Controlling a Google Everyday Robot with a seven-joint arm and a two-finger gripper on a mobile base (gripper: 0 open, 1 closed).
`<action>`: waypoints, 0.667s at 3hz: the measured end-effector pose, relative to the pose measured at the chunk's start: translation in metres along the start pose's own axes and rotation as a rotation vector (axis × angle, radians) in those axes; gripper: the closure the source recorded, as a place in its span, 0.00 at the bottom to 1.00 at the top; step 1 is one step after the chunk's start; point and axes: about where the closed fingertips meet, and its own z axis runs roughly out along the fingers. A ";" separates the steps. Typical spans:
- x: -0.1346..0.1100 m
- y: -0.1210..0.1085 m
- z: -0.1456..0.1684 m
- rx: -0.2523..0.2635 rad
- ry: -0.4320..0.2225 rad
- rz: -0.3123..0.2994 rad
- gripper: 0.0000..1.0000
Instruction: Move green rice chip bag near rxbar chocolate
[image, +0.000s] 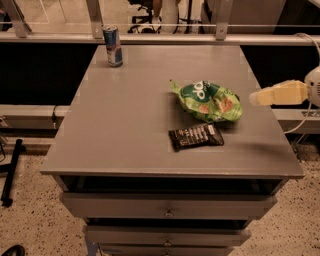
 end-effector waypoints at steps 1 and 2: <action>0.004 -0.006 -0.009 0.014 -0.002 -0.070 0.00; 0.004 -0.006 -0.009 0.014 -0.002 -0.070 0.00</action>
Offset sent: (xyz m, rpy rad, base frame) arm -0.0086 -0.0127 0.0022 -0.0560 -0.0254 0.0219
